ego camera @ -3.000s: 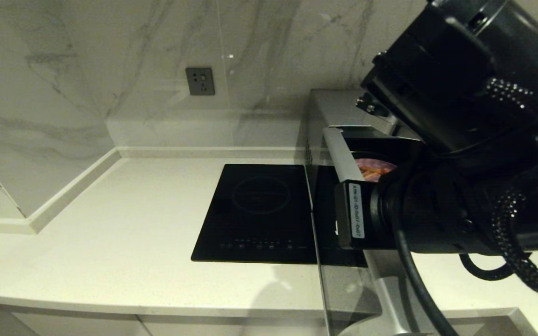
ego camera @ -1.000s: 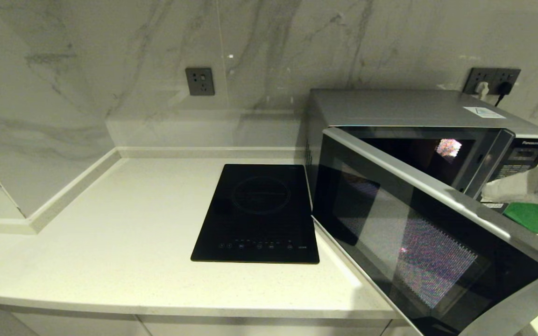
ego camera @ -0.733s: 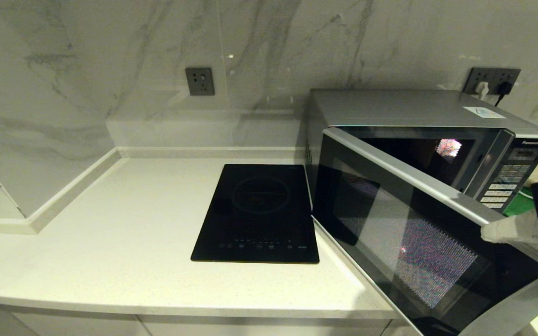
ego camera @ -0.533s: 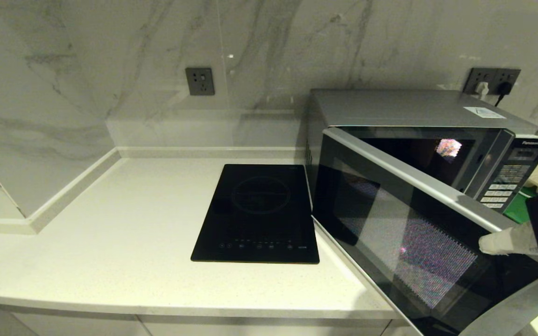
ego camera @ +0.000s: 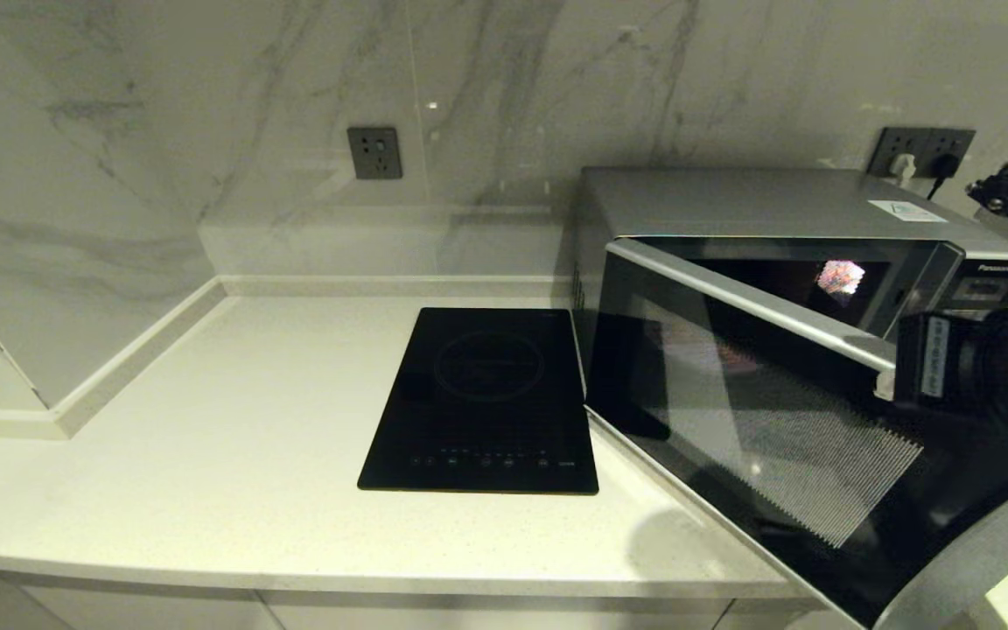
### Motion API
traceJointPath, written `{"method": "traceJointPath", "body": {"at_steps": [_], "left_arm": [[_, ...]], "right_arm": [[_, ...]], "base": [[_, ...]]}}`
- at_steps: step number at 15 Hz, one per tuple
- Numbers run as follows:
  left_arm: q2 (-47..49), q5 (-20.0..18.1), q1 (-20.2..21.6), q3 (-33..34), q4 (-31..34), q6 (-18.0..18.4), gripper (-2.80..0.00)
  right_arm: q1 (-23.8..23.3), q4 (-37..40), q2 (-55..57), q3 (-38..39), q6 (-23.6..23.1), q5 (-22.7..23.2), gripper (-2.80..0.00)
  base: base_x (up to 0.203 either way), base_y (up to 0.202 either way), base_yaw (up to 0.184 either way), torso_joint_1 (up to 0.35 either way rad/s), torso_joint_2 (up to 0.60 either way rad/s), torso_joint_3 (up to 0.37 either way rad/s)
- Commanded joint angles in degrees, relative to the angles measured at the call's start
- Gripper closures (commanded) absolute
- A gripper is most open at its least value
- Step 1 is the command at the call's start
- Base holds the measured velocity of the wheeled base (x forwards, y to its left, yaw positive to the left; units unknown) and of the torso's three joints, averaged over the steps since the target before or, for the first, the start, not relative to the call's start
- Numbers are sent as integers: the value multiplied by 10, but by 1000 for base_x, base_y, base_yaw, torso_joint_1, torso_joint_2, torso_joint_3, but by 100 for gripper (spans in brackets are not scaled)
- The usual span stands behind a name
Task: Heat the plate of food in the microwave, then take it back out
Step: Close the microwave oven
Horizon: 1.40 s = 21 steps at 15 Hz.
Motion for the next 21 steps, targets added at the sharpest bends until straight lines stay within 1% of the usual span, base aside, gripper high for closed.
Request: {"method": "traceJointPath", "body": {"at_steps": [1, 3, 5, 6, 9, 11, 12, 13, 16, 17, 19, 20, 21], "left_arm": [[0, 0, 0, 0, 0, 0, 0], [0, 0, 0, 0, 0, 0, 0], [0, 0, 0, 0, 0, 0, 0], [0, 0, 0, 0, 0, 0, 0], [0, 0, 0, 0, 0, 0, 0], [0, 0, 0, 0, 0, 0, 0], [0, 0, 0, 0, 0, 0, 0], [0, 0, 0, 0, 0, -1, 0], [0, 0, 0, 0, 0, 0, 0], [0, 0, 0, 0, 0, 0, 0], [0, 0, 0, 0, 0, 0, 0], [0, 0, 0, 0, 0, 0, 0], [0, 0, 0, 0, 0, 0, 0]], "right_arm": [[-5, -11, 22, 4, 12, -26, 0], [-6, -12, 14, 4, 12, 4, 0], [-14, -14, 14, 4, 18, 3, 0], [-26, -23, 13, 3, 21, 3, 0], [-77, -36, 7, 2, 29, 6, 0], [-144, -39, 7, -3, 38, 23, 0], [-188, -46, 9, -5, 40, 45, 0], [-236, -52, 13, -7, 39, 77, 0], [-366, -70, 36, -26, 28, 202, 0], [-403, -76, 55, -39, 26, 236, 0], [-459, -82, 98, -79, 24, 303, 0], [-474, -83, 117, -98, 24, 327, 0], [-482, -83, 137, -117, 24, 337, 0]], "base": [[0, 0, 0, 0, 0, 0], [0, 0, 0, 0, 0, 0], [0, 0, 0, 0, 0, 0], [0, 0, 0, 0, 0, 0], [0, 0, 0, 0, 0, 0], [0, 0, 0, 0, 0, 0], [0, 0, 0, 0, 0, 0], [0, 0, 0, 0, 0, 0], [0, 0, 0, 0, 0, 0], [0, 0, 0, 0, 0, 0], [0, 0, 0, 0, 0, 0], [0, 0, 0, 0, 0, 0], [0, 0, 0, 0, 0, 0]]}}
